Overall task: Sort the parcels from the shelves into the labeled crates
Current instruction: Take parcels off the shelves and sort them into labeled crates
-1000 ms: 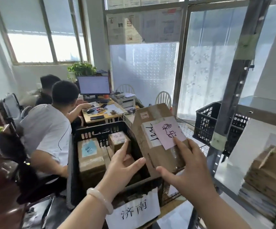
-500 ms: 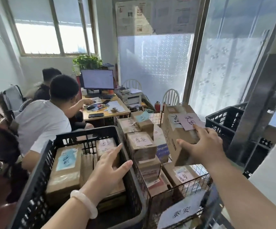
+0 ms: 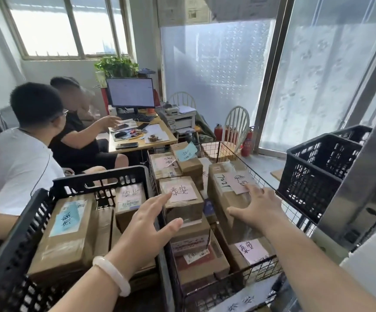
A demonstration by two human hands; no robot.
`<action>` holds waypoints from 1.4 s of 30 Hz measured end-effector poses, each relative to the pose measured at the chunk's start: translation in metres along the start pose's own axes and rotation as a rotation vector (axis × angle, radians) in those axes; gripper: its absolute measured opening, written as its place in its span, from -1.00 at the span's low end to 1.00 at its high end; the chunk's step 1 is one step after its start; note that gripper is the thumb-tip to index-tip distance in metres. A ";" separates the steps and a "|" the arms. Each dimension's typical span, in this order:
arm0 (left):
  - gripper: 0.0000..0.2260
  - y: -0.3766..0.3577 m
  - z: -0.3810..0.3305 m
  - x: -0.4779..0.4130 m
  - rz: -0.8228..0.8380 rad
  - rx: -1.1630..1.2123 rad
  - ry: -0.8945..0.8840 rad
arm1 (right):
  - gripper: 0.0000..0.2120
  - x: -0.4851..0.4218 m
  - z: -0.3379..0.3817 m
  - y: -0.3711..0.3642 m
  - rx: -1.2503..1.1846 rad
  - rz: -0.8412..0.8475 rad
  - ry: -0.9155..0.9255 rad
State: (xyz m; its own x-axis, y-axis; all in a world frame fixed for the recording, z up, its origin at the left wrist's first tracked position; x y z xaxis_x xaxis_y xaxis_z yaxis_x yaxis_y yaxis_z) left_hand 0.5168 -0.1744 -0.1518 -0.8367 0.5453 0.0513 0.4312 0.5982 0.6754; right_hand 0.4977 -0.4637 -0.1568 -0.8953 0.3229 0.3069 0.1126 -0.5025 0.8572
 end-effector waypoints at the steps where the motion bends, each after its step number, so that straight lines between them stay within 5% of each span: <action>1: -0.42 -0.002 0.000 -0.002 0.004 -0.003 -0.004 | -0.09 0.002 -0.001 -0.001 -0.001 -0.004 0.002; 17: -0.40 0.002 -0.010 -0.042 0.020 -0.076 -0.004 | -0.13 -0.059 0.033 0.042 -0.056 -0.140 0.082; 30: -0.51 0.015 0.015 -0.064 0.037 -0.147 0.022 | -0.03 -0.182 0.075 0.027 0.143 0.020 0.149; 42: -0.39 0.019 0.000 -0.045 0.060 -0.232 0.013 | -0.02 -0.084 0.080 0.016 0.196 -0.100 0.326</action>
State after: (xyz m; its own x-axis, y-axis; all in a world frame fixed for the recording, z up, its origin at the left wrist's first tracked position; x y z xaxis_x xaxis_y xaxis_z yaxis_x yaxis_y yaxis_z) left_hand 0.5625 -0.1878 -0.1414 -0.8171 0.5669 0.1050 0.3925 0.4134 0.8216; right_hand 0.6090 -0.4347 -0.1363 -0.9924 0.0750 0.0974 0.0698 -0.3085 0.9487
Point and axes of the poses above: each hand's wrist, its own x-axis away from the middle knuckle, its own y-axis out of the back of the hand, z = x × y, the point moved 4 cm from there along -x, towards the middle knuckle, and after that the axes turned 15 degrees about z, right-handed, at the moved point
